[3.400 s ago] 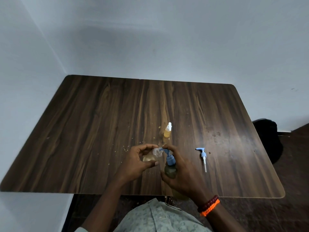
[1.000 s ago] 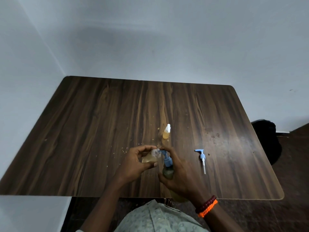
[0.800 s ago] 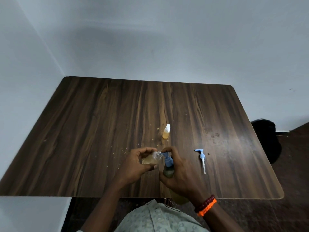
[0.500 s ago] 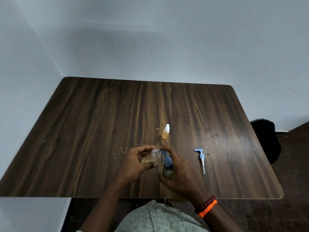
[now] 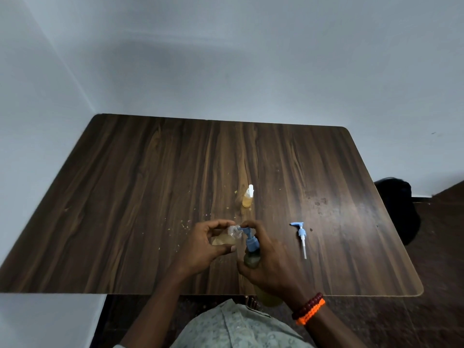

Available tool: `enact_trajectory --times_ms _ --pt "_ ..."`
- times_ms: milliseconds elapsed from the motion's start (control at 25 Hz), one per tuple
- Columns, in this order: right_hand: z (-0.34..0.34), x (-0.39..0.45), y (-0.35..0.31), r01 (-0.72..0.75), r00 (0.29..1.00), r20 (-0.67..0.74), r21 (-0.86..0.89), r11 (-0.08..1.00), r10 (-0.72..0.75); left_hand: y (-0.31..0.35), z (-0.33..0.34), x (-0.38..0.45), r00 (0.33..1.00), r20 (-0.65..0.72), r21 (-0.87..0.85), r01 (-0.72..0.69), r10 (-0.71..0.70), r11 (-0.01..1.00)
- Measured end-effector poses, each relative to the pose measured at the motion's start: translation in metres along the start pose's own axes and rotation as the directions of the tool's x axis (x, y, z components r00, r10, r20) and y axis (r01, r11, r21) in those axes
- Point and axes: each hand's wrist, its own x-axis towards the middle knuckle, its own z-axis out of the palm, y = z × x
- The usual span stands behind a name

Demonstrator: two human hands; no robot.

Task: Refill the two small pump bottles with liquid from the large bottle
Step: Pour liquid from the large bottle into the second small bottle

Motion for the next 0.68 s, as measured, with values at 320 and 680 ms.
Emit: enact_trajectory --times_ms 320,680 --pt "0.0004 -0.0016 -0.0007 0.012 1.0 -0.012 -0.008 1.0 -0.012 0.0004 -0.0023 0.0 1.0 -0.015 -0.01 -0.022 0.022 1.0" --pt "0.0013 -0.0004 0.0 0.018 1.0 -0.008 -0.01 1.0 -0.018 -0.0048 -0.0022 -0.0009 1.0 -0.01 -0.001 -0.011 0.011 1.0"
